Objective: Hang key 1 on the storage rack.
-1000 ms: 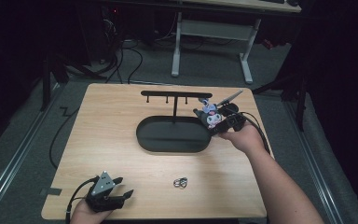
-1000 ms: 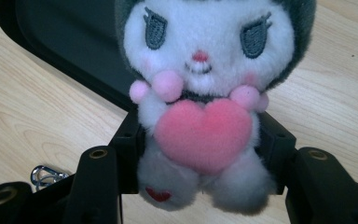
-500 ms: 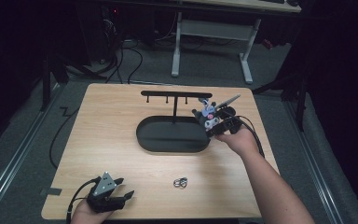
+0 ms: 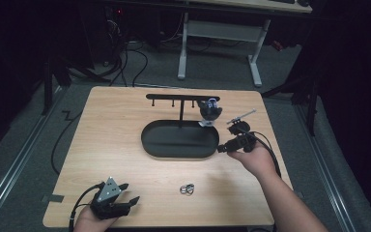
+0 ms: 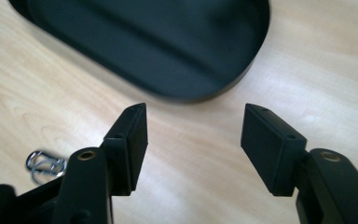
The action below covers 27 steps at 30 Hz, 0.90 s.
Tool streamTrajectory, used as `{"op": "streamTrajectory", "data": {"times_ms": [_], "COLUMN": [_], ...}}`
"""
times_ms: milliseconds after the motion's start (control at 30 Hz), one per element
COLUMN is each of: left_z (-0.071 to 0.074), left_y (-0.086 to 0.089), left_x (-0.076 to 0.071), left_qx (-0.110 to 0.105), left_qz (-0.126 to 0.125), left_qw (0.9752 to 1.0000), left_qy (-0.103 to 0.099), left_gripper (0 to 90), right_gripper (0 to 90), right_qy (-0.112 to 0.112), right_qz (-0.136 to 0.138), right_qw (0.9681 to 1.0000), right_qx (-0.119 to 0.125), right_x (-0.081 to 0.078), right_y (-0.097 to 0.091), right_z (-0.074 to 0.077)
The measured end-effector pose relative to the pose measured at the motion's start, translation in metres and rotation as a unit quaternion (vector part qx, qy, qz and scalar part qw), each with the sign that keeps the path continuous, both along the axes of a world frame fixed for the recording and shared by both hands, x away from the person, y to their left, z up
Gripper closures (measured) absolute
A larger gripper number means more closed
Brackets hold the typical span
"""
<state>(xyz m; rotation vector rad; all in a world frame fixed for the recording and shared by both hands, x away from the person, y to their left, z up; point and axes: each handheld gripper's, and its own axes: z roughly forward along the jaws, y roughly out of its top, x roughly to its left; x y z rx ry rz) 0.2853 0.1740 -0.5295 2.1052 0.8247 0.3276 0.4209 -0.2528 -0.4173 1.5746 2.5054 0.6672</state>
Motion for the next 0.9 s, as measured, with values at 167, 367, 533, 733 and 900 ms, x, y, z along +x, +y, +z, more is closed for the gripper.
{"op": "streamTrajectory", "data": {"times_ms": [167,367,533,733,900], "left_z": [0.001,0.002,0.003,0.002,0.0], "left_y": [-0.003,-0.008,-0.02,-0.061,-0.105], "left_x": [-0.002,-0.005,-0.005,0.006,0.018], "left_qx": [-0.003,-0.004,-0.013,-0.013,0.006], "left_qz": [-0.003,0.007,0.015,0.014,-0.007], "left_qw": [1.0,1.0,0.9998,0.9995,0.9997], "left_qy": [0.004,-0.003,0.006,0.023,0.022], "left_gripper": [39.4,48.0,69.4,83.2,86.6], "right_gripper": [44.5,53.5,52.5,51.2,51.9], "right_qy": [-0.041,-0.123,-0.173,-0.205,-0.205], "right_qz": [0.01,0.0,-0.037,-0.061,-0.065], "right_qw": [0.999,0.9919,0.9815,0.9711,0.9693], "right_qx": [-0.016,0.032,0.073,0.106,0.119], "right_x": [-0.036,-0.086,-0.123,-0.146,-0.143], "right_y": [-0.002,-0.015,-0.033,-0.053,-0.064], "right_z": [-0.018,-0.051,-0.072,-0.07,-0.073]}}
